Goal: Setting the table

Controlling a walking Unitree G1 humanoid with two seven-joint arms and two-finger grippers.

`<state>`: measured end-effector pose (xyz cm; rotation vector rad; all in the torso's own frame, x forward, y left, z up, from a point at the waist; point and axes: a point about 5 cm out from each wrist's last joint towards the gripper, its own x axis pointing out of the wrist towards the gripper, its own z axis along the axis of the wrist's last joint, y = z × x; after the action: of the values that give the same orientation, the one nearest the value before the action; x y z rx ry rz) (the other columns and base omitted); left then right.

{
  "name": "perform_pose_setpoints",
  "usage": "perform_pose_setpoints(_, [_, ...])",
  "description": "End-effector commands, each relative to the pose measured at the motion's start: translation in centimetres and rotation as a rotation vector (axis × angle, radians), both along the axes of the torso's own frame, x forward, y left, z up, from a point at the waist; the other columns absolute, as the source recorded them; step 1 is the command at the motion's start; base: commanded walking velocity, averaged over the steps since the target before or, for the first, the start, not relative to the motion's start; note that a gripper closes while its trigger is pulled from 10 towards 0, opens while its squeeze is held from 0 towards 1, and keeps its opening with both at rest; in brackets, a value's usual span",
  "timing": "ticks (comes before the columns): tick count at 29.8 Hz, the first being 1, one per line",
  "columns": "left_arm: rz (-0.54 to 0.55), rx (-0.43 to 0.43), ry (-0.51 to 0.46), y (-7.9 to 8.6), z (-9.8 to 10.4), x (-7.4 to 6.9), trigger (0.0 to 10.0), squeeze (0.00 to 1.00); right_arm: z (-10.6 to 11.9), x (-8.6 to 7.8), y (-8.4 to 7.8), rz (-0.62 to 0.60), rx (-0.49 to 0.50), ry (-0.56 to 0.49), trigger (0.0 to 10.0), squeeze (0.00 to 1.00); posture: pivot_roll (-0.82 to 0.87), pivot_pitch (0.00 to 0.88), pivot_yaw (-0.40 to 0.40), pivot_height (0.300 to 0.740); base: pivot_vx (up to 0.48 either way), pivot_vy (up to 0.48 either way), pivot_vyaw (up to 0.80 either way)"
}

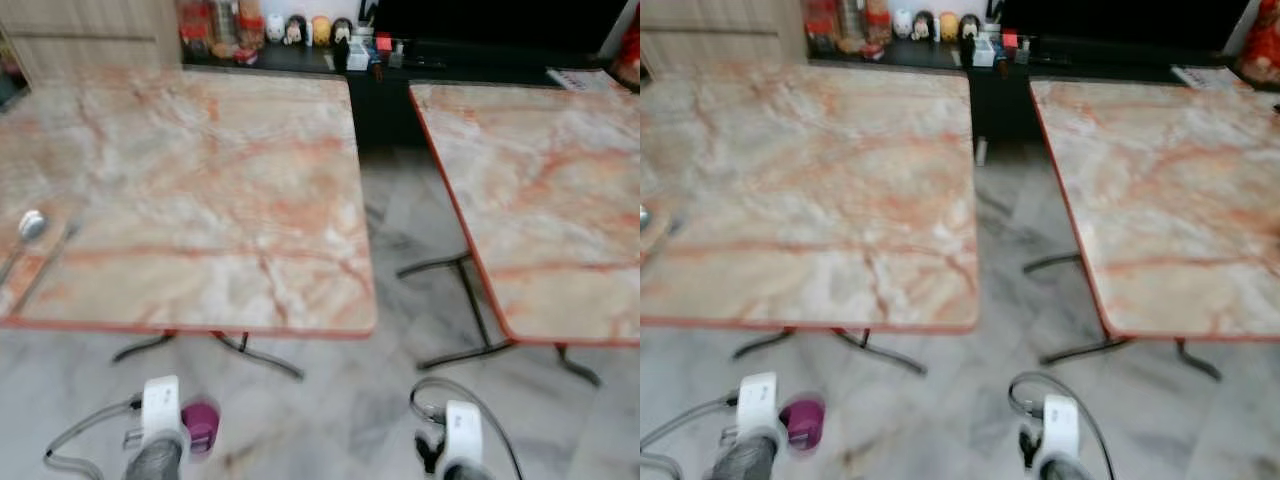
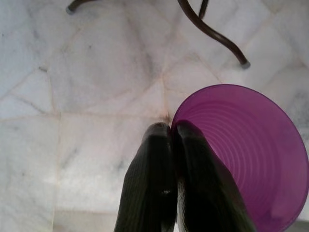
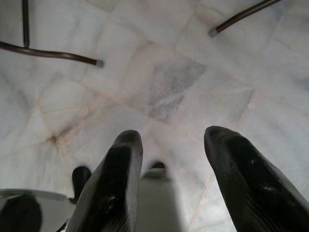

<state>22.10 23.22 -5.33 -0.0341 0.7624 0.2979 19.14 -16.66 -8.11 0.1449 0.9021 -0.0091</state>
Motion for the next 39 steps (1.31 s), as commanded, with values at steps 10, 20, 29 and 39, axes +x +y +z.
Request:
perform_pose_setpoints(10, [0.013, -0.02, -0.003, -0.4, -0.12, -0.01, 10.0, 0.0, 0.14, 0.09, -0.96, -0.005, -0.025, -0.008, 10.0, 0.0, 0.04, 0.079, -0.038, 0.74, 0.0, -0.475, 0.0])
perform_pose_setpoints(20, [0.0, -0.018, 0.019, -0.46, -0.46, -0.52, 10.0, 0.0, 0.08, -0.15, -1.21, -0.012, -0.027, -0.015, 10.0, 0.0, 0.03, 0.063, -0.036, 0.74, 0.0, -0.469, 0.3])
perform_pose_setpoints(29, [-0.01, -0.02, 0.029, -0.44, -0.66, -0.86, 10.0, 0.0, -0.07, -0.46, -1.21, -0.022, -0.023, -0.008, 10.0, 0.0, 0.02, 0.053, -0.031, 0.74, 0.0, -0.469, 0.0])
perform_pose_setpoints(39, [-0.015, -0.025, 0.024, -0.3, -0.63, -0.89, 10.0, 0.0, -0.04, -0.41, -1.26, -0.035, -0.023, -0.011, 10.0, 0.0, 0.01, 0.069, -0.032, 0.74, 0.0, -0.469, 0.0])
